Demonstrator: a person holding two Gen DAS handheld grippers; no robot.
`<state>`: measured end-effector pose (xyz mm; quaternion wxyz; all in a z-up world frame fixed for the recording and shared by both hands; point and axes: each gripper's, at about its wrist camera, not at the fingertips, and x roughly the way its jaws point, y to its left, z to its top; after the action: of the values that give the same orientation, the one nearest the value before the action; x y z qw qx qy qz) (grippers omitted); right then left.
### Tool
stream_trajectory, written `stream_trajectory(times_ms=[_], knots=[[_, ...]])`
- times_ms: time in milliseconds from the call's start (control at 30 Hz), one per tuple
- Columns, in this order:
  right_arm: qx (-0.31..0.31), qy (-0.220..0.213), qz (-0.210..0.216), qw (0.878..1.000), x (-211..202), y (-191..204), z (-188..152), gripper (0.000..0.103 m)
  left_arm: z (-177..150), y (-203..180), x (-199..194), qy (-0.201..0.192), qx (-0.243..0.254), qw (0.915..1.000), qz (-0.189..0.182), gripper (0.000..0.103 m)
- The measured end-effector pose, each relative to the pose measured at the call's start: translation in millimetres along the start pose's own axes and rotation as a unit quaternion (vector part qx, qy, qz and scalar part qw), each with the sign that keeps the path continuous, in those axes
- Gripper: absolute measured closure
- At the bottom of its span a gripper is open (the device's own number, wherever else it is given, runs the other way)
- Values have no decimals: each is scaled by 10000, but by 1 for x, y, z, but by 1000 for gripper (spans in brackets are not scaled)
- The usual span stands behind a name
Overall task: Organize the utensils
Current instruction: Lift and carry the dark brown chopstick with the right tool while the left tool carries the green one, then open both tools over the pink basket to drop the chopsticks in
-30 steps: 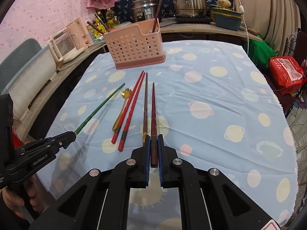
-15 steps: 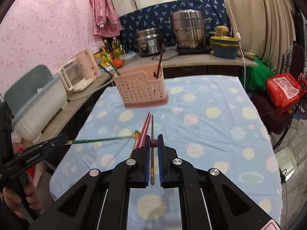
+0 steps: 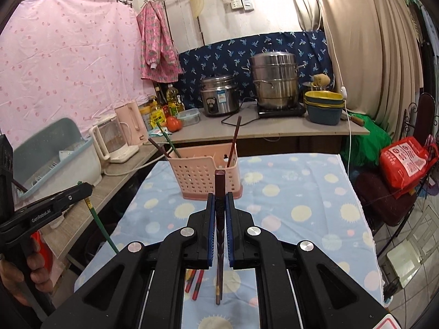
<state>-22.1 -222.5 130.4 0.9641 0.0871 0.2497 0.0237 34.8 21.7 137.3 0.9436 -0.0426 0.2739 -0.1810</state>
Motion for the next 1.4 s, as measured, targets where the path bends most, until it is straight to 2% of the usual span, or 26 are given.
stream_trajectory(times_ms=[267, 600, 833, 967, 1067, 1400], knots=[[71, -249, 239, 9994, 24, 0, 48, 96, 57, -1, 14, -472, 154, 9987, 69, 96], [150, -682, 424, 9967, 88, 9, 135, 96, 145, -5, 49, -1156, 362, 9925, 169, 96], [200, -922, 375, 9948, 130, 19, 174, 96, 191, -2, 80, -1535, 303, 9874, 229, 96], [298, -922, 354, 9947, 160, 20, 182, 96, 203, 3, 109, -1520, 215, 9878, 257, 96], [406, -818, 350, 9952, 185, 17, 180, 96, 203, 10, 138, -1364, 82, 9904, 223, 96], [503, -97, 344, 9981, 257, 9, 138, 96, 170, 29, 208, -742, -113, 9968, 260, 96]])
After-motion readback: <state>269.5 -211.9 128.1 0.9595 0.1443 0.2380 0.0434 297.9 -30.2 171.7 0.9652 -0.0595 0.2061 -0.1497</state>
